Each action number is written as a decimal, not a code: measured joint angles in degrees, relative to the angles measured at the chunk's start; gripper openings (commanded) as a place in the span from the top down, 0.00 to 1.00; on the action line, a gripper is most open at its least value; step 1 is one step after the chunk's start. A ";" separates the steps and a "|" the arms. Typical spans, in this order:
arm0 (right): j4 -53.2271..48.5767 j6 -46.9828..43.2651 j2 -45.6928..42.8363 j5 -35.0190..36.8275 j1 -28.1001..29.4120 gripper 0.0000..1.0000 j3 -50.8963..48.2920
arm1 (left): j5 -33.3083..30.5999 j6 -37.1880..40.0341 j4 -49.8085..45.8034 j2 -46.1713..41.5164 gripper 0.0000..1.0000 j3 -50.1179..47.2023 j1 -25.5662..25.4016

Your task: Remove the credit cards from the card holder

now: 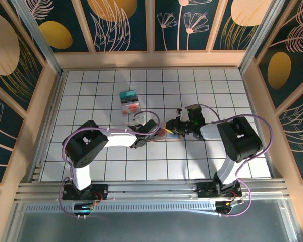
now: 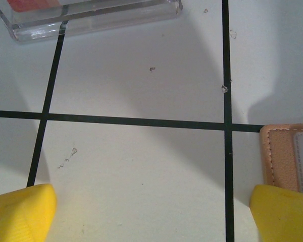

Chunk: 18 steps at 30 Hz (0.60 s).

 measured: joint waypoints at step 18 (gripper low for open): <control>-13.42 -6.84 -7.58 6.80 -3.02 1.00 0.02 | -0.42 -1.07 0.55 -0.46 0.01 -0.76 -0.22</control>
